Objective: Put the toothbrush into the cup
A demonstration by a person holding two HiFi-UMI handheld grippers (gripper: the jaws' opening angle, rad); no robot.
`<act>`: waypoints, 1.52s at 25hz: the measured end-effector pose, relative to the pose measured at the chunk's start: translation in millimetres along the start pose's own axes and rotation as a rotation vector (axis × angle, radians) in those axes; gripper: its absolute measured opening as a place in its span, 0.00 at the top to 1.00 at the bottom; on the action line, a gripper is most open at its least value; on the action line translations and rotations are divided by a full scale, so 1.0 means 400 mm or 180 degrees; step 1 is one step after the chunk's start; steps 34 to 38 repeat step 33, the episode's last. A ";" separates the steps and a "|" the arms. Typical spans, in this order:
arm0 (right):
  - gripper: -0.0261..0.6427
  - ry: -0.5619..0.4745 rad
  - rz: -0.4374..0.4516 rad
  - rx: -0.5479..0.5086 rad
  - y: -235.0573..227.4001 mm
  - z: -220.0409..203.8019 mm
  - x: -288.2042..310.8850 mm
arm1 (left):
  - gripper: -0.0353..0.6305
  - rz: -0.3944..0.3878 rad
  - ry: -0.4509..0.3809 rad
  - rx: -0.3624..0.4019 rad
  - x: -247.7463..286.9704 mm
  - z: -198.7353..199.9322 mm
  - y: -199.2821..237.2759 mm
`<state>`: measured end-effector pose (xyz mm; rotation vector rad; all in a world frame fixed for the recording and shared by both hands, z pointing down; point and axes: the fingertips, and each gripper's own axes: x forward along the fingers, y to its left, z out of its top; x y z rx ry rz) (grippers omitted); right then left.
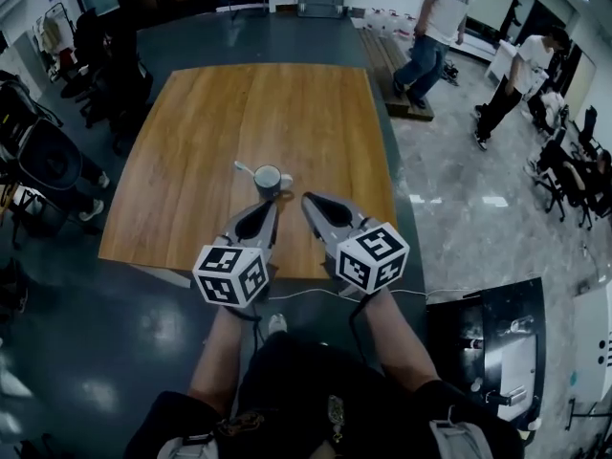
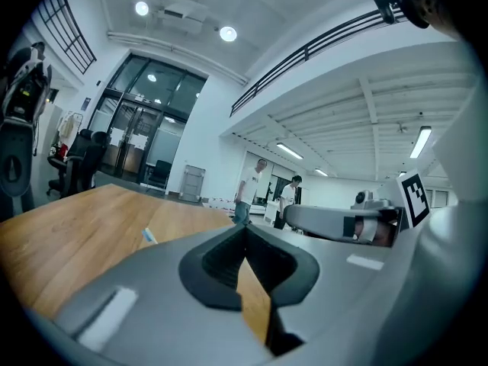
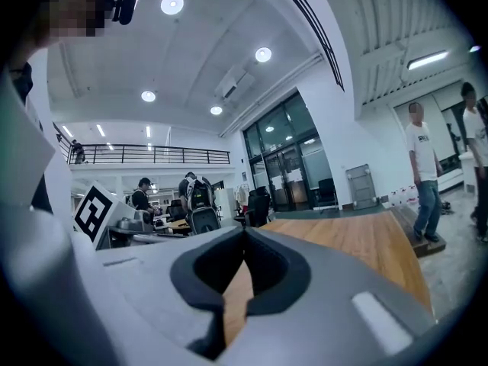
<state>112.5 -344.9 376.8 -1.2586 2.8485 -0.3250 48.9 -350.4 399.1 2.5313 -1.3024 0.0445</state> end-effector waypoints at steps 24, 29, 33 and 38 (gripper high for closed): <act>0.96 -0.0254 0.0233 0.0101 0.079 0.047 -0.193 | 0.94 0.0070 -0.0072 0.0091 -0.109 0.016 -0.211; 0.96 -0.0250 0.0255 0.0076 0.079 0.053 -0.184 | 0.94 0.0081 -0.0072 0.0112 -0.107 0.021 -0.204; 0.96 -0.0245 0.0273 0.0060 0.080 0.057 -0.180 | 0.94 0.0097 -0.0075 0.0120 -0.107 0.024 -0.199; 0.96 -0.0245 0.0273 0.0060 0.080 0.057 -0.180 | 0.94 0.0097 -0.0075 0.0120 -0.107 0.024 -0.199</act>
